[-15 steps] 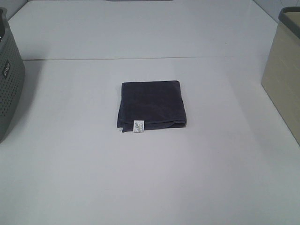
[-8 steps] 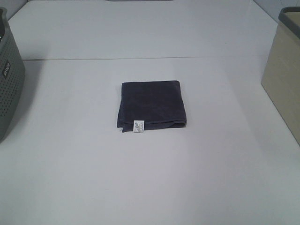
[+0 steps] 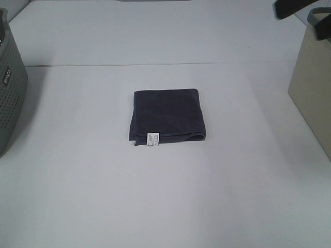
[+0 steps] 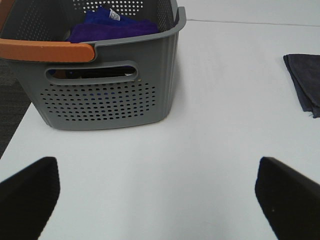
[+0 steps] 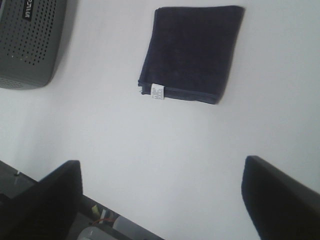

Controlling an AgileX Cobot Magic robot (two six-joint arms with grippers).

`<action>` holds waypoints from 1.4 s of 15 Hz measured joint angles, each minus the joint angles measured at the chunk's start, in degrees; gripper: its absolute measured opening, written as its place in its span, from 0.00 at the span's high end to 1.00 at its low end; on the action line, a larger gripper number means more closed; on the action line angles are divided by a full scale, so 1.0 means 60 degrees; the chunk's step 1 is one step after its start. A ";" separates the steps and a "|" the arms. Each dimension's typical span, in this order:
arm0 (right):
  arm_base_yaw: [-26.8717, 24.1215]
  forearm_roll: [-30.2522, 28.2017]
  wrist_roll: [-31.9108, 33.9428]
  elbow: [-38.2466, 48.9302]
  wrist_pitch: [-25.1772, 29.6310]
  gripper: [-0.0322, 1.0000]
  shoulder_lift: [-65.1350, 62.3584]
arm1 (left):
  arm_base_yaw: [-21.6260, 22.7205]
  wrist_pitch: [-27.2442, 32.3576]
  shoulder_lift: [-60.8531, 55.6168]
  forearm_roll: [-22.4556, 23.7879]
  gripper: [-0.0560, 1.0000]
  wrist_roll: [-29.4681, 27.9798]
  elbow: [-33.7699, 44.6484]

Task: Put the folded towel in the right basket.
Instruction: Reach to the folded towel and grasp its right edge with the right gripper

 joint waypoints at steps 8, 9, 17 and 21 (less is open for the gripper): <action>0.1337 0.1022 -0.0869 -0.2292 -0.1375 0.18 0.7000 | 0.0000 0.0000 0.0000 0.0000 0.01 0.0000 0.0000; 0.1299 0.1031 -0.0850 -0.2712 -0.1518 0.18 0.7372 | 0.0000 0.0000 0.0000 0.0000 0.01 0.0000 0.0000; 0.0430 0.0621 -0.0468 -0.4670 -0.1308 0.19 0.9502 | 0.0000 0.0000 0.0000 0.0000 0.01 0.0000 0.0000; 0.0468 0.0831 -0.0372 -0.4775 -0.1280 0.19 0.9798 | 0.0000 0.0000 0.0000 0.0000 0.01 0.0000 0.0000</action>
